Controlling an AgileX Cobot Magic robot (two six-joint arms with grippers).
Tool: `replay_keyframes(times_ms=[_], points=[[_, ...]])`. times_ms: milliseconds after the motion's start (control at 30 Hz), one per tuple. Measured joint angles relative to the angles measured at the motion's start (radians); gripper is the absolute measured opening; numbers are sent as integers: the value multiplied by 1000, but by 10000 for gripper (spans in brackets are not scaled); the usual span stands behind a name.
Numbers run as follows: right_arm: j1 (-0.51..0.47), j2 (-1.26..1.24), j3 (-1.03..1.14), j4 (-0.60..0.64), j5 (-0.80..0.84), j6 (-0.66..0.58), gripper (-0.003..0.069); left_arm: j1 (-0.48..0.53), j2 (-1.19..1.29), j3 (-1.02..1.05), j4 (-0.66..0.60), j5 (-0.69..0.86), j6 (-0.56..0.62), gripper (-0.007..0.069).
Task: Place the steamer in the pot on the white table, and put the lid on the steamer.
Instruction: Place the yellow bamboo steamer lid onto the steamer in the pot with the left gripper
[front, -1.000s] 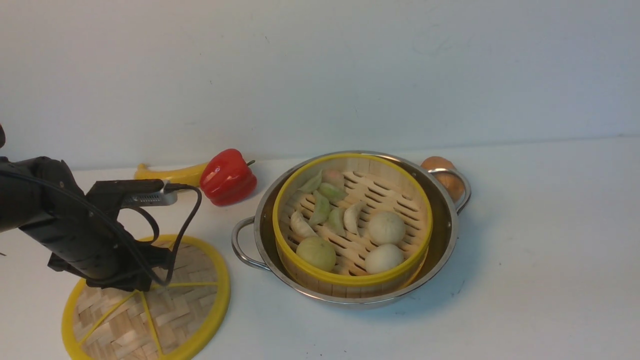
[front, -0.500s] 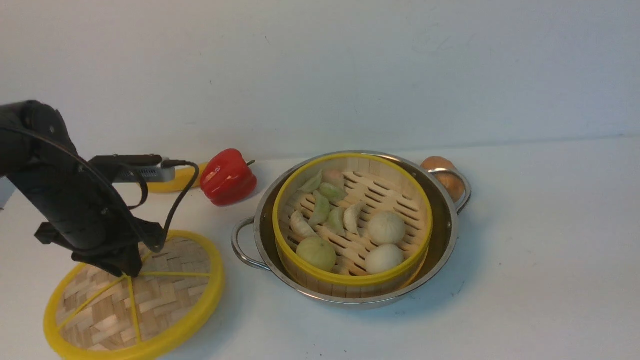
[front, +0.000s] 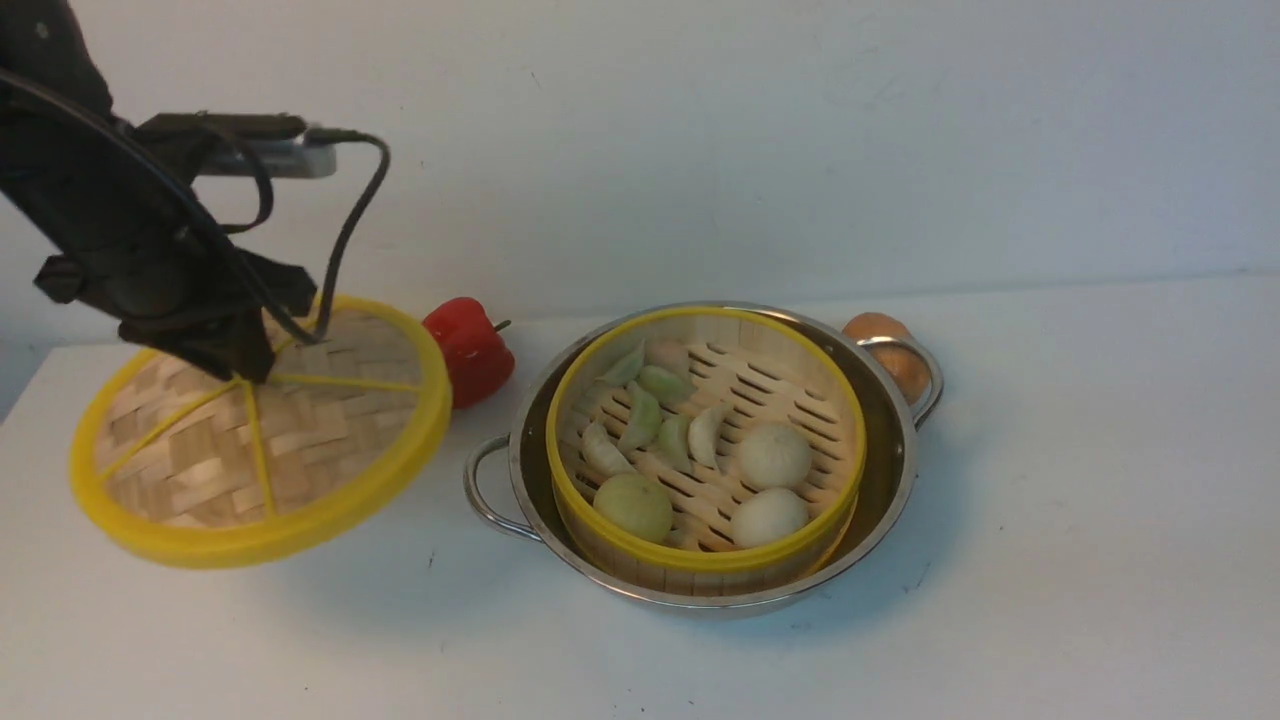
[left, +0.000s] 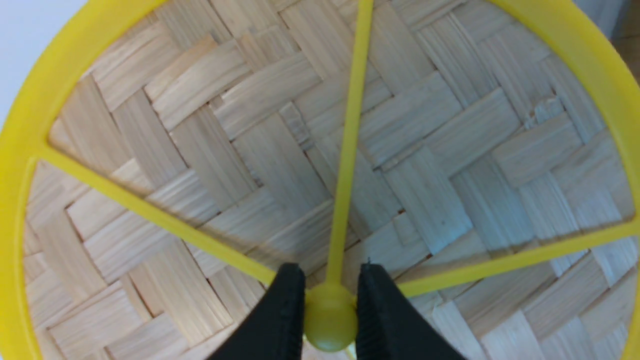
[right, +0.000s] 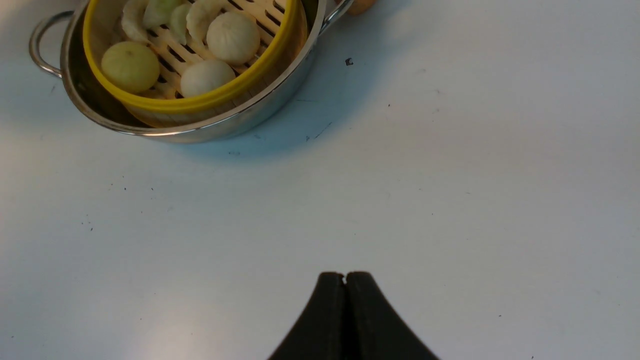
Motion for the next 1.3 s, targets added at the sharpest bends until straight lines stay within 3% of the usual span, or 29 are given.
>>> replay_keyframes(times_ms=[267,500,933,1300], points=[[0,0,0,0,0,0,-1,-284,-1,-55,-17,-66,-33,122],[0,0,0,1,0,0,0,-445,67,-67,7,-210,-69,122],[0,0,0,14,0,0,6,-473,232,-252,31,-177,-125,122],[0,0,0,23,0,0,9,-473,277,-271,14,-126,-118,122]])
